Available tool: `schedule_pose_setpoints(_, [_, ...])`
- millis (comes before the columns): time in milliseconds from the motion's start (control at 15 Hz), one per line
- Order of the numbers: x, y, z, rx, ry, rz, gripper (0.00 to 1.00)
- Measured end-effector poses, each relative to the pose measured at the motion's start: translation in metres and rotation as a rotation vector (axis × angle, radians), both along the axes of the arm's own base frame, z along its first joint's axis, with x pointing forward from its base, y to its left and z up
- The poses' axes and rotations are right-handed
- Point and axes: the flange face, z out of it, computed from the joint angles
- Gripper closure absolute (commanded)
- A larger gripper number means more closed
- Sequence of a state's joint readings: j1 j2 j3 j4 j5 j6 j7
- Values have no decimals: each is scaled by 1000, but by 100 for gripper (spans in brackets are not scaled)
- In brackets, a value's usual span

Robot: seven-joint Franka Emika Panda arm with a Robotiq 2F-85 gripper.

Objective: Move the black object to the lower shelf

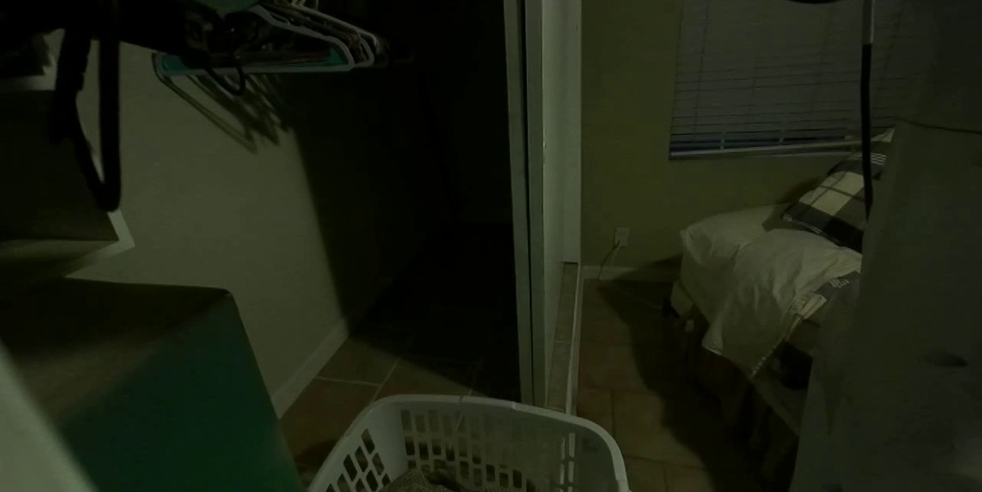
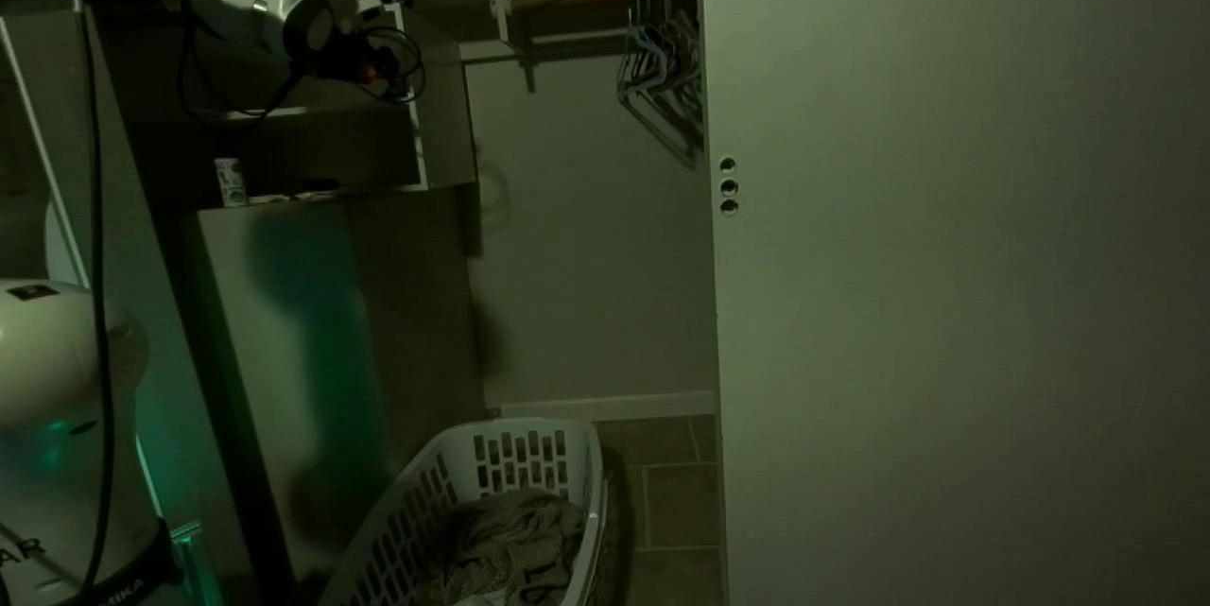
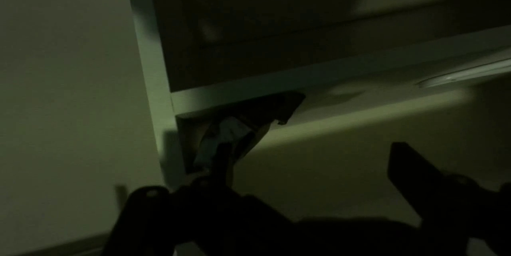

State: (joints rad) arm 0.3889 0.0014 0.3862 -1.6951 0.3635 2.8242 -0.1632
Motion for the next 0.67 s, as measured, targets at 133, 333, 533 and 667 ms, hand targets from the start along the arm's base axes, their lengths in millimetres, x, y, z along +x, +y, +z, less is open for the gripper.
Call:
schedule_pose_setpoints(133, [3, 0, -2, -1, 13, -20, 0])
schedule_pose_setpoints(333, [11, 0, -8, 8, 40, -44, 0])
schedule_pose_setpoints(533, [22, 3, -14, 23, 65, -53, 0])
schedule_pose_setpoints(667, [26, 7, -15, 33, 77, -57, 0])
